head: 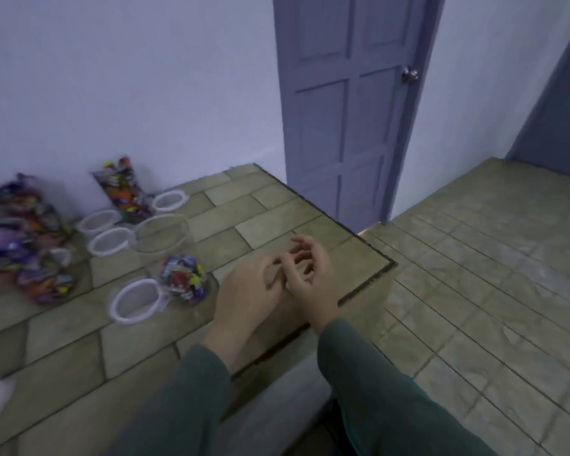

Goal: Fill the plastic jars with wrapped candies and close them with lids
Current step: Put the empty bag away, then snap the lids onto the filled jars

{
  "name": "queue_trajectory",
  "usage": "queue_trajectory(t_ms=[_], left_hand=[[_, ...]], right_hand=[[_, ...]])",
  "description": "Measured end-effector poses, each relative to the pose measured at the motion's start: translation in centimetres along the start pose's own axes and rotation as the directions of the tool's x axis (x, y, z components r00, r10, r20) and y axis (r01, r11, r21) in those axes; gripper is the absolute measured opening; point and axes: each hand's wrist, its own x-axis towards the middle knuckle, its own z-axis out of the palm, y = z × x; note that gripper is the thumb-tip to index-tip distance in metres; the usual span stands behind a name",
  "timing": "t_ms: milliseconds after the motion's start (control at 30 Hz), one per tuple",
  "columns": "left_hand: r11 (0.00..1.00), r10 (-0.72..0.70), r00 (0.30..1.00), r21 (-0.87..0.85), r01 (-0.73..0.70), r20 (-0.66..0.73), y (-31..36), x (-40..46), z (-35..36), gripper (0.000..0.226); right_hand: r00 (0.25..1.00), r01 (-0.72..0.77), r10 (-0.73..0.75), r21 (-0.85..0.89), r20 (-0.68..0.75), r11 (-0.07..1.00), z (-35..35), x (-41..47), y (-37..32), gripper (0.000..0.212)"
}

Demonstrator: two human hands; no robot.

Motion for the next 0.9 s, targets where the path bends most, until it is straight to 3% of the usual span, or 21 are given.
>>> queue_trajectory(t_ms=[133, 233, 300, 367, 533, 667, 833, 900], left_hand=[[0.996, -0.066, 0.978, 0.042, 0.076, -0.2, -4.6, -2.9, -4.2, 0.011], [0.975, -0.17, 0.957, 0.104, 0.198, -0.234, -8.2, -4.8, -6.3, 0.009], [0.949, -0.266, 0.941, 0.116, 0.294, -0.209, -10.5, -5.9, -7.2, 0.006], [0.926, -0.32, 0.922, 0.136, 0.353, -0.216, -13.0, -6.4, -7.7, 0.016], [0.829, -0.48, 0.875, 0.296, 0.475, -0.06, -16.5, -6.8, -8.4, 0.039], [0.792, -0.494, 0.869, 0.412, 0.45, 0.0, -17.4, -6.8, -8.6, 0.036], [0.815, -0.49, 0.871, 0.345, 0.466, -0.021, -18.2, -6.2, -9.6, 0.024], [0.846, -0.473, 0.878, 0.245, 0.474, -0.067, -18.7, -5.9, -10.3, 0.021]], right_hand=[[0.946, -0.017, 0.002, 0.044, 0.325, 0.999, 6.6, 1.1, -2.3, 0.047], [0.855, -0.054, 0.037, 0.017, 0.517, 0.998, 10.8, 1.2, -3.5, 0.075], [0.815, -0.129, 0.095, 0.019, 0.572, 0.991, 12.7, 1.5, -4.3, 0.097], [0.807, -0.172, 0.11, 0.053, 0.581, 0.984, 14.3, 1.8, -4.6, 0.109], [0.804, -0.197, 0.135, 0.045, 0.58, 0.979, 16.4, 2.4, -4.3, 0.077], [0.777, -0.204, 0.137, 0.04, 0.614, 0.978, 16.9, 3.3, -3.7, 0.074], [0.757, -0.175, 0.132, 0.003, 0.64, 0.985, 17.8, 5.0, -3.5, 0.08], [0.754, -0.181, 0.137, 0.002, 0.642, 0.984, 18.1, 5.6, -3.1, 0.086]])
